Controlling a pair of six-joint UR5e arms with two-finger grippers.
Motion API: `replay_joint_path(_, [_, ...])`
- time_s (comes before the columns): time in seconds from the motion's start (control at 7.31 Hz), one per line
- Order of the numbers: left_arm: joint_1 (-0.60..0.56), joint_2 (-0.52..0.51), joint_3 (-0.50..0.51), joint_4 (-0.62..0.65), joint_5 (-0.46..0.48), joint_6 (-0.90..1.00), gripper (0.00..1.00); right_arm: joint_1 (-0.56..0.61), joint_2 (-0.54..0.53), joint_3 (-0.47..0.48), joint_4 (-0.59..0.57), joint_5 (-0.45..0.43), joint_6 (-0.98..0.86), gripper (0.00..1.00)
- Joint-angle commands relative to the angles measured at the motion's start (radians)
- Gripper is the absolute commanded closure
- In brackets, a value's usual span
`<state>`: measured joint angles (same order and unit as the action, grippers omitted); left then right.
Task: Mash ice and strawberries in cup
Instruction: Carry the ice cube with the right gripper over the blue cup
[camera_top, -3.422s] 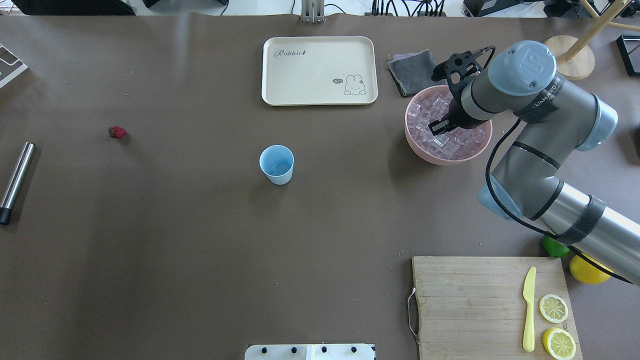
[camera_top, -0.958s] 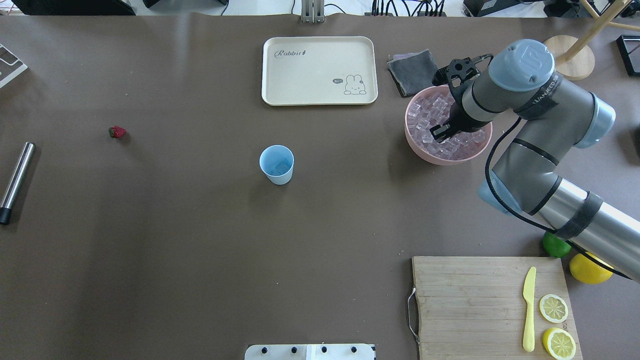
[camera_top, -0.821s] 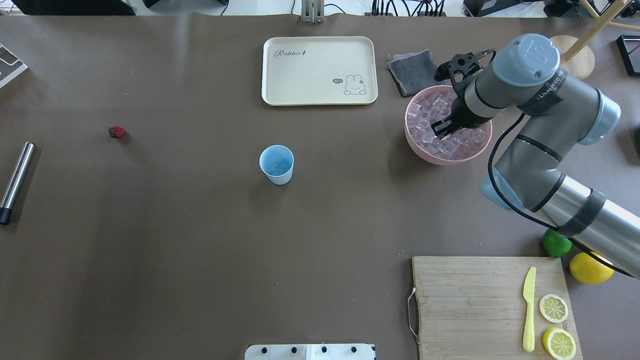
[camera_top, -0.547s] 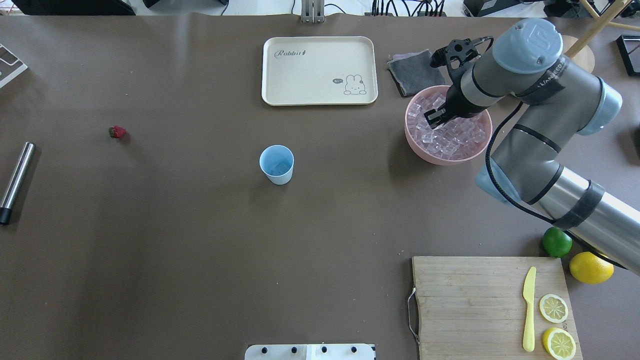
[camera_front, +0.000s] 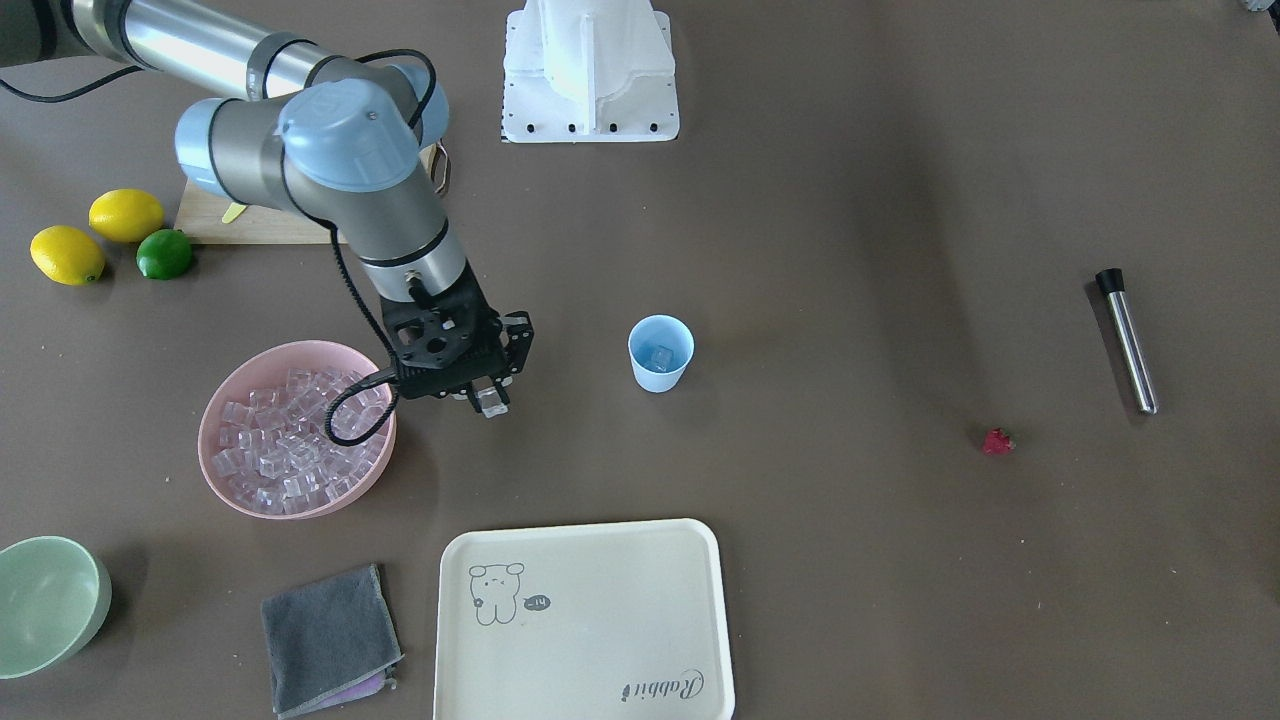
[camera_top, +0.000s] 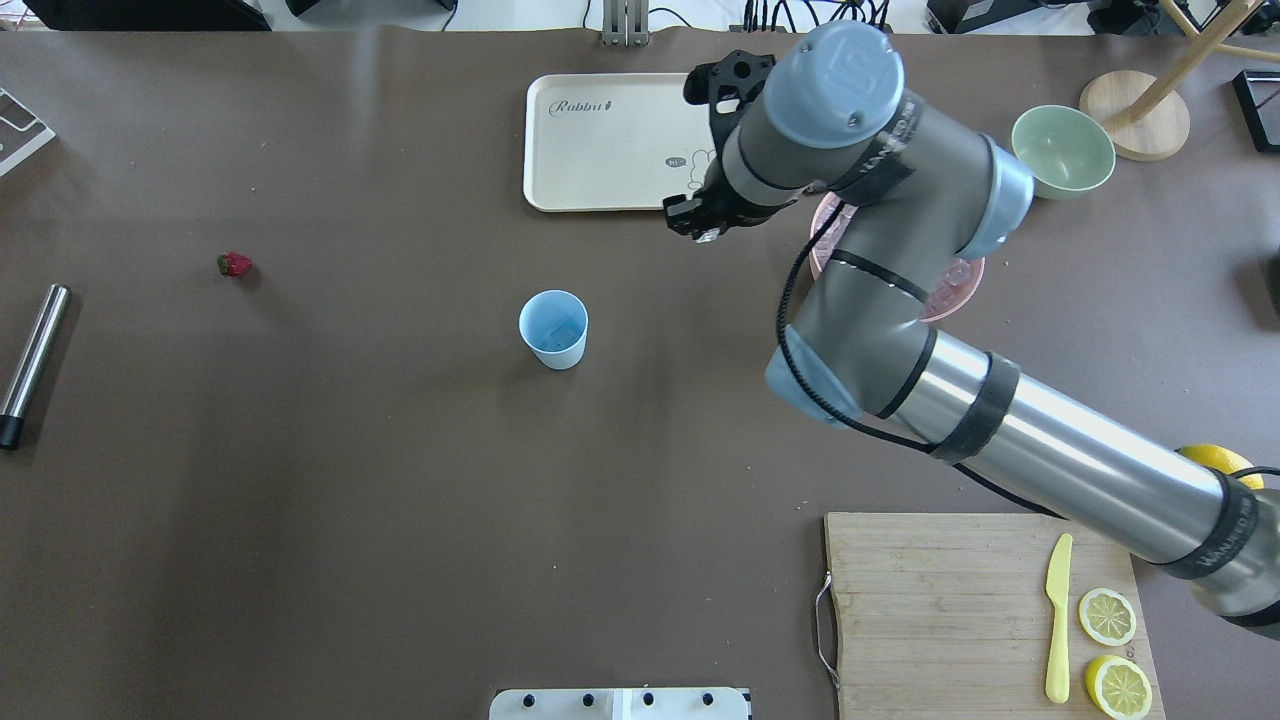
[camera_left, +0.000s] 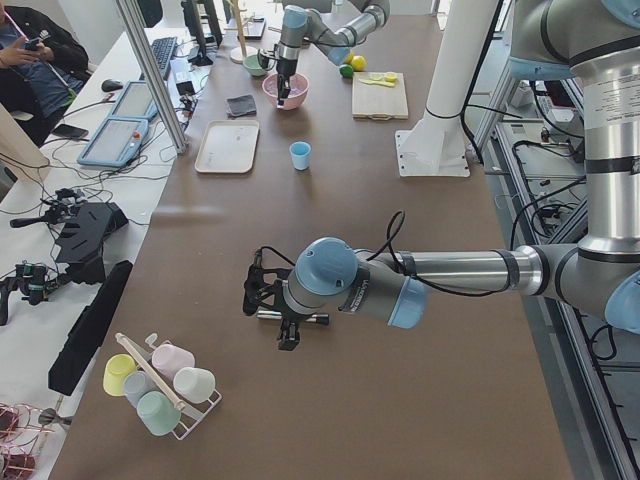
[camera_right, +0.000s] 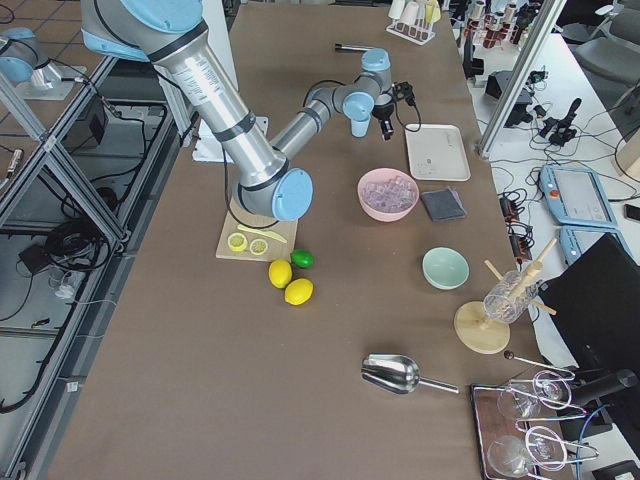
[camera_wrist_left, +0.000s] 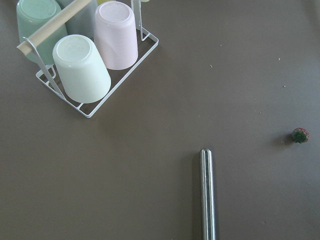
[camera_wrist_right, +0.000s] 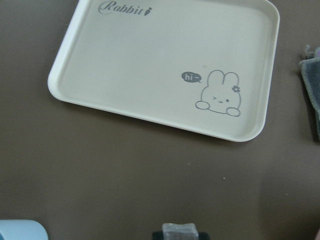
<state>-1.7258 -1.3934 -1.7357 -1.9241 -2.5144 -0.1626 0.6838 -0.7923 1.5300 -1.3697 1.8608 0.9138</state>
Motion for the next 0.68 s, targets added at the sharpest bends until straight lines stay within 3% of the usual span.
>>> replay_joint_path(0.0, [0.000, -0.006, 0.004, 0.002, 0.000, 0.000, 0.01, -0.131, 0.155, -0.092, -0.022, -0.125, 0.137, 0.94])
replay_joint_path(0.14, [0.000, -0.004, 0.004, 0.002, 0.000, 0.000, 0.01, -0.176, 0.160, -0.093, -0.017, -0.182, 0.155, 0.93])
replay_joint_path(0.41, [-0.003, 0.002, -0.007, 0.002, -0.001, -0.002, 0.01, -0.208, 0.141, -0.090, -0.011, -0.192, 0.146, 0.82])
replay_joint_path(0.55, [-0.003, 0.002, -0.002, 0.002, -0.001, 0.000, 0.01, -0.228, 0.146, -0.088, -0.011, -0.209, 0.154, 0.70])
